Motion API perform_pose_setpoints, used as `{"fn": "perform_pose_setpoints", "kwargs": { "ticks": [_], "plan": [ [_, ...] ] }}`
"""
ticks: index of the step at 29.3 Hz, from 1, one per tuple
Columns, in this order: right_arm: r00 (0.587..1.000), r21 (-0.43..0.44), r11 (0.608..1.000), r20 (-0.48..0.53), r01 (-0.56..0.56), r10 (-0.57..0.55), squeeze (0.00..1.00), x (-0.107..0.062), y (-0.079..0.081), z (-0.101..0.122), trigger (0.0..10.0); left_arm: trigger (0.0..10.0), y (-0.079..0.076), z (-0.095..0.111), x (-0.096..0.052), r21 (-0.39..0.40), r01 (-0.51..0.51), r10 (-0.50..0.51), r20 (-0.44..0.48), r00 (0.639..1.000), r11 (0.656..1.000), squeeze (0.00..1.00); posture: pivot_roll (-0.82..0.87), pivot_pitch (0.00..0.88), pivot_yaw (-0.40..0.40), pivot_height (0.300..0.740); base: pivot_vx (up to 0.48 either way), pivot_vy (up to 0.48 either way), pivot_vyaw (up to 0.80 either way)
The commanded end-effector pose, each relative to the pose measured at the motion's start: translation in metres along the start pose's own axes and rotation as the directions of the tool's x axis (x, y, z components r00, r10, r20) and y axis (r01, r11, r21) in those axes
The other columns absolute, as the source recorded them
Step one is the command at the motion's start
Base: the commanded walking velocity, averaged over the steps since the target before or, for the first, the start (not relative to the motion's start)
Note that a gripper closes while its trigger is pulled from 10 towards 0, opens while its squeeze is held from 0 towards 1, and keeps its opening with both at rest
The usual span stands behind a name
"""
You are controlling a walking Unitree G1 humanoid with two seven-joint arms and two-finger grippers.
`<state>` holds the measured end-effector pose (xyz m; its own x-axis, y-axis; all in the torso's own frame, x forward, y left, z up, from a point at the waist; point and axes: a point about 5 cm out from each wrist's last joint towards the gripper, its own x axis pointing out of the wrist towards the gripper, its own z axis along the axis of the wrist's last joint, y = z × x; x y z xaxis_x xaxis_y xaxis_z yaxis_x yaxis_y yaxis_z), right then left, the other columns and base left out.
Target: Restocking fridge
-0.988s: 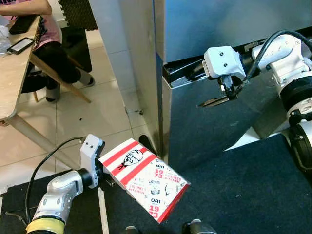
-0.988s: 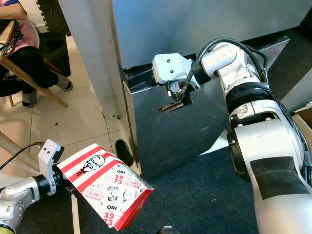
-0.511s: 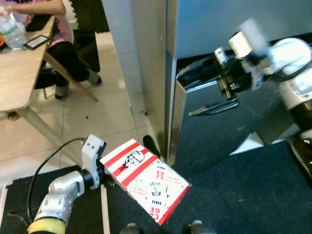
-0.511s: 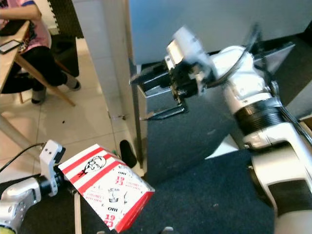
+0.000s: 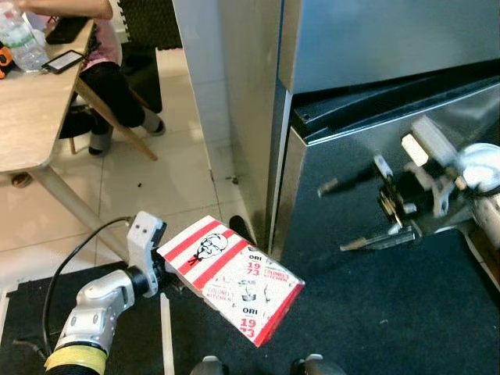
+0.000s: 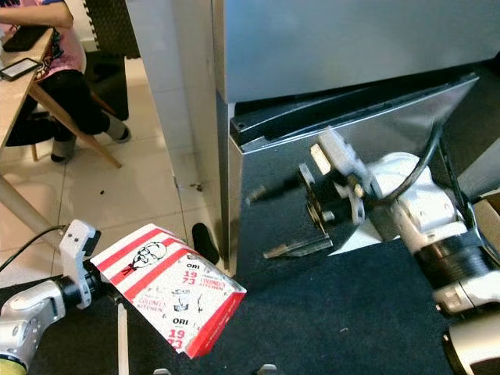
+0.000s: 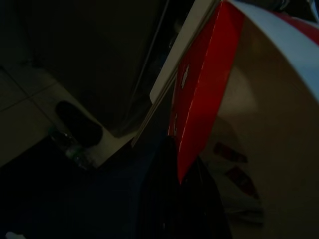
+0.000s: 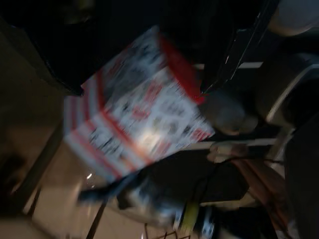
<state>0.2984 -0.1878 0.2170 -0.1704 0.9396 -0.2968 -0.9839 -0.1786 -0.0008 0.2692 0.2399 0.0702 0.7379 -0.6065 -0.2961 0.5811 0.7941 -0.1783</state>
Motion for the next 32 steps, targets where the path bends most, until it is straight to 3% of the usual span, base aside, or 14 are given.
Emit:
{"fn": "perform_pose_setpoints", "kwargs": {
  "ticks": [1, 7, 10, 12, 15, 17, 18, 23, 24, 25, 27, 29, 30, 32],
  "plan": [
    [1.0, 0.069, 0.998, -0.03, 0.003, -0.001, 0.0, 0.0, 0.009, -0.016, 10.0, 10.0, 0.01, -0.003, -0.015, -0.013, -0.038, 0.038, -0.016, 0.999, 0.999, 0.0, -0.03, 0.146, -0.014, 0.74, 0.0, 0.0, 0.0],
    [0.983, 0.278, 0.952, -0.164, 0.131, -0.087, 0.0, -0.006, 0.028, -0.08, 10.0, 10.0, 0.029, -0.006, -0.044, -0.014, -0.112, 0.111, -0.051, 0.993, 0.994, 0.0, -0.03, 0.141, -0.009, 0.74, 0.0, 0.0, 0.0],
    [0.972, 0.32, 0.93, -0.202, 0.18, -0.119, 0.0, -0.009, 0.033, -0.095, 10.0, 10.0, 0.035, -0.007, -0.053, -0.013, -0.137, 0.136, -0.06, 0.989, 0.991, 0.0, -0.03, 0.14, -0.007, 0.74, 0.0, 0.0, 0.0],
    [0.935, 0.398, 0.856, -0.264, 0.33, -0.237, 0.0, -0.012, 0.041, -0.13, 10.0, 10.0, 0.049, -0.006, -0.073, -0.018, -0.229, 0.228, -0.062, 0.972, 0.973, 0.0, -0.03, 0.139, -0.005, 0.74, 0.0, 0.0, 0.0],
    [0.911, 0.421, 0.816, -0.292, 0.396, -0.291, 0.0, -0.012, 0.045, -0.146, 10.0, 10.0, 0.054, -0.005, -0.08, -0.022, -0.269, 0.267, -0.057, 0.962, 0.963, 0.0, -0.03, 0.139, -0.005, 0.74, 0.0, 0.0, 0.0],
    [0.816, 0.471, 0.67, -0.4, 0.574, -0.418, 0.0, -0.006, 0.056, -0.185, 10.0, 10.0, 0.062, -0.008, -0.089, -0.039, -0.353, 0.351, -0.05, 0.935, 0.935, 0.0, -0.03, 0.119, -0.007, 0.74, 0.0, 0.0, 0.0],
    [0.816, 0.471, 0.67, -0.4, 0.574, -0.418, 0.0, -0.006, 0.056, -0.185, 10.0, 10.0, 0.062, -0.008, -0.089, -0.039, -0.353, 0.351, -0.05, 0.935, 0.935, 0.0, -0.03, 0.119, -0.007, 0.74, 0.0, 0.0, 0.0],
    [0.591, 0.497, 0.33, -0.591, 0.803, -0.549, 0.0, 0.014, 0.086, -0.242, 10.0, 10.0, 0.076, -0.005, -0.09, -0.115, -0.504, 0.509, 0.024, 0.86, 0.856, 0.0, -0.02, 0.116, -0.006, 0.74, 0.0, 0.0, 0.0],
    [0.591, 0.497, 0.33, -0.591, 0.803, -0.549, 0.0, 0.014, 0.086, -0.242, 10.0, 10.0, 0.076, -0.005, -0.09, -0.115, -0.504, 0.509, 0.024, 0.86, 0.856, 0.0, -0.02, 0.116, -0.006, 0.74, 0.0, 0.0, 0.0],
    [0.505, 0.475, 0.216, -0.647, 0.853, -0.571, 0.0, 0.019, 0.094, -0.253, 10.0, 10.0, 0.076, -0.003, -0.085, -0.139, -0.519, 0.53, 0.055, 0.846, 0.843, 0.0, -0.02, 0.119, -0.001, 0.74, 0.0, 0.0, 0.0],
    [0.505, 0.475, 0.216, -0.647, 0.853, -0.571, 0.0, 0.019, 0.094, -0.253, 10.0, 10.0, 0.076, -0.003, -0.085, -0.139, -0.519, 0.53, 0.055, 0.846, 0.843, 0.0, -0.02, 0.119, -0.001, 0.74, 0.0, 0.0, 0.0],
    [0.443, 0.468, 0.119, -0.682, 0.876, -0.582, 0.0, 0.026, 0.103, -0.263, 10.0, 10.0, 0.077, -0.001, -0.078, -0.169, -0.537, 0.555, 0.089, 0.827, 0.827, 0.0, -0.02, 0.115, -0.006, 0.74, 0.0, 0.0, 0.0],
    [0.443, 0.468, 0.119, -0.682, 0.876, -0.582, 0.0, 0.026, 0.103, -0.263, 10.0, 10.0, 0.077, -0.001, -0.078, -0.169, -0.537, 0.555, 0.089, 0.827, 0.827, 0.0, -0.02, 0.115, -0.006, 0.74, 0.0, 0.0, 0.0],
    [0.393, 0.452, 0.046, -0.716, 0.891, -0.577, 0.0, 0.032, 0.112, -0.271, 10.0, 10.0, 0.077, 0.004, -0.069, -0.215, -0.548, 0.581, 0.142, 0.801, 0.808, 0.0, -0.02, 0.114, -0.007, 0.74, 0.0, 0.0, 0.0]
  ]
}}
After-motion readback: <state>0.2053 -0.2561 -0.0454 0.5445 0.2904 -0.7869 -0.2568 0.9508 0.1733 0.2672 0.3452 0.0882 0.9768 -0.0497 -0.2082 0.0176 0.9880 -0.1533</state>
